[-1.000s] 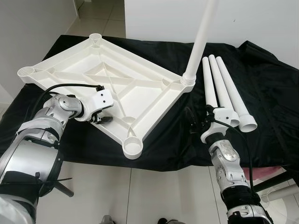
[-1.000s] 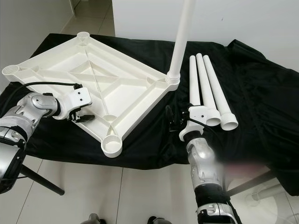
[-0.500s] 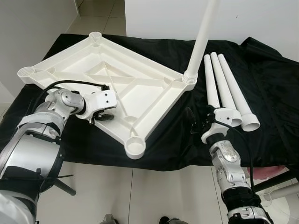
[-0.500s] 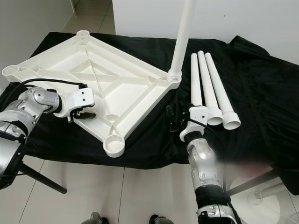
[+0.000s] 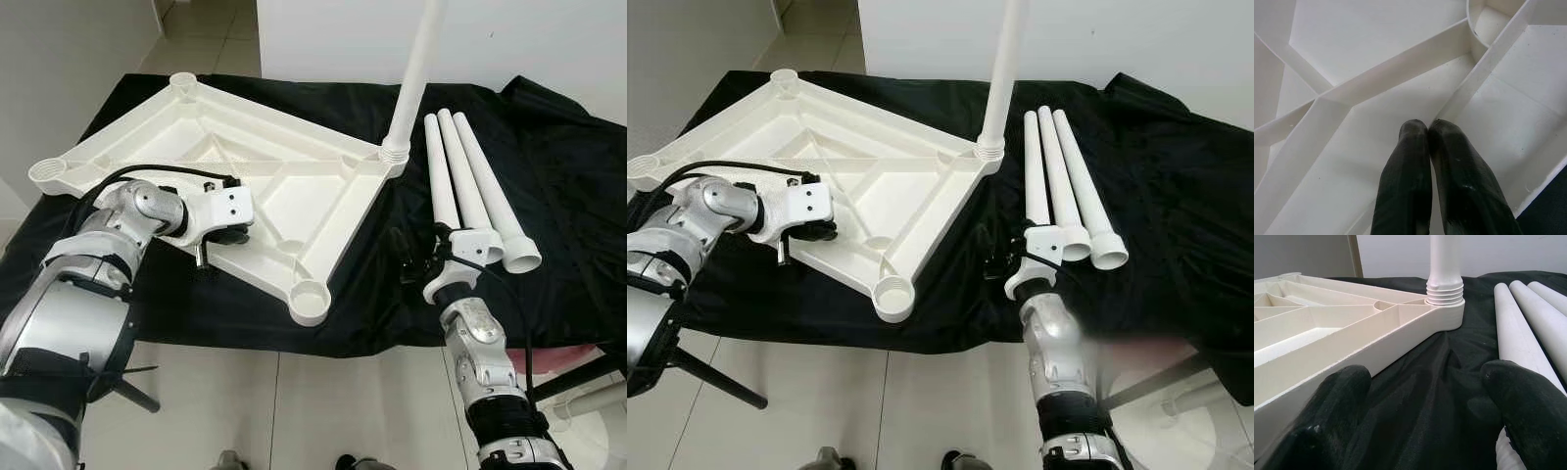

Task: Building children table

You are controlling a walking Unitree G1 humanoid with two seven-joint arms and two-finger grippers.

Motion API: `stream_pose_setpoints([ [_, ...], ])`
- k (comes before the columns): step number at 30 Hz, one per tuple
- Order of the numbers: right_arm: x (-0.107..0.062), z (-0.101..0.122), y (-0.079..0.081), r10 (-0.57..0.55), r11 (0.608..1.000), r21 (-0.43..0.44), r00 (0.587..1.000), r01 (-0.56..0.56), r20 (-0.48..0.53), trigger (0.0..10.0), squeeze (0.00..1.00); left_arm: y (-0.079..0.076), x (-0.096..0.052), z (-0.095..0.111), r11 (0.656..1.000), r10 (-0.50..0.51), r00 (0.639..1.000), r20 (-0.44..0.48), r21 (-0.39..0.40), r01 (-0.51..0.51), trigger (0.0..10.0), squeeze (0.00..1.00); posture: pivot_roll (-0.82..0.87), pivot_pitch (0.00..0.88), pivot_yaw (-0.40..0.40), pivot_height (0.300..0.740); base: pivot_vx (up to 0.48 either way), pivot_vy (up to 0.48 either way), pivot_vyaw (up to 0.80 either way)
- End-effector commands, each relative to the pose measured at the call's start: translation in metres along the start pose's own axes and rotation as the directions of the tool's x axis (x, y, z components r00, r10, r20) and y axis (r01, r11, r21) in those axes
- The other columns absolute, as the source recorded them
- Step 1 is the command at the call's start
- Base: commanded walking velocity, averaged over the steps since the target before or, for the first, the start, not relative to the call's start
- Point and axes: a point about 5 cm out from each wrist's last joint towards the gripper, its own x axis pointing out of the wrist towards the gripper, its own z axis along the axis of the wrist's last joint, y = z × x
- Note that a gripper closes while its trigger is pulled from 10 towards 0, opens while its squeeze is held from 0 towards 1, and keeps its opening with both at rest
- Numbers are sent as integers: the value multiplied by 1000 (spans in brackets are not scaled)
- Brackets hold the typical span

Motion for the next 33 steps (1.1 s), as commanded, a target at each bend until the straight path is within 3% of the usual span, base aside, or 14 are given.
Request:
stream_pose_setpoints([
  [1,-4,-4,0,-2,1000,3,1000,2,-21,10000,0,-27,12,-21,988,-134,989,-56,-85,129,0,0,-13,137,11,740,0,0,0],
  [2,-3,-4,1,-1,1000,3,1000,1,-22,10000,0,-28,12,-22,987,-139,989,-54,-88,134,0,0,-12,132,10,740,0,0,0],
  [3,-3,-4,1,-1,1000,4,1000,1,-21,10000,0,-26,10,-22,989,-131,990,-57,-82,126,5490,0,-12,132,10,740,0,0,0],
  [4,-3,-4,1,-1,1000,4,1000,1,-21,10000,0,-26,10,-22,989,-131,990,-57,-82,126,5490,0,-12,132,10,740,0,0,0],
  [5,-2,-4,1,0,1000,5,1000,0,-20,10000,0,-24,9,-21,988,-121,992,-46,-100,116,10000,773,-12,128,11,740,0,0,0],
  [6,-2,-4,2,0,1000,6,1000,1,-19,10000,0,-21,7,-20,986,-117,993,-32,-121,113,10000,1000,-12,120,11,740,0,0,0],
  [15,-1,-4,4,3,1000,9,1000,-3,-15,10000,0,-14,3,-14,985,-90,996,21,-147,92,10000,988,-15,111,14,740,0,0,0],
  [16,-2,-4,4,3,1000,9,1000,-3,-14,10000,0,-13,3,-13,985,-82,996,22,-151,84,10000,0,-15,111,14,740,0,0,0],
  [33,-5,-4,5,-2,1000,7,1000,2,-13,10000,0,-15,18,-11,996,7,997,-76,-91,-13,10000,0,-38,101,30,740,0,0,0],
])
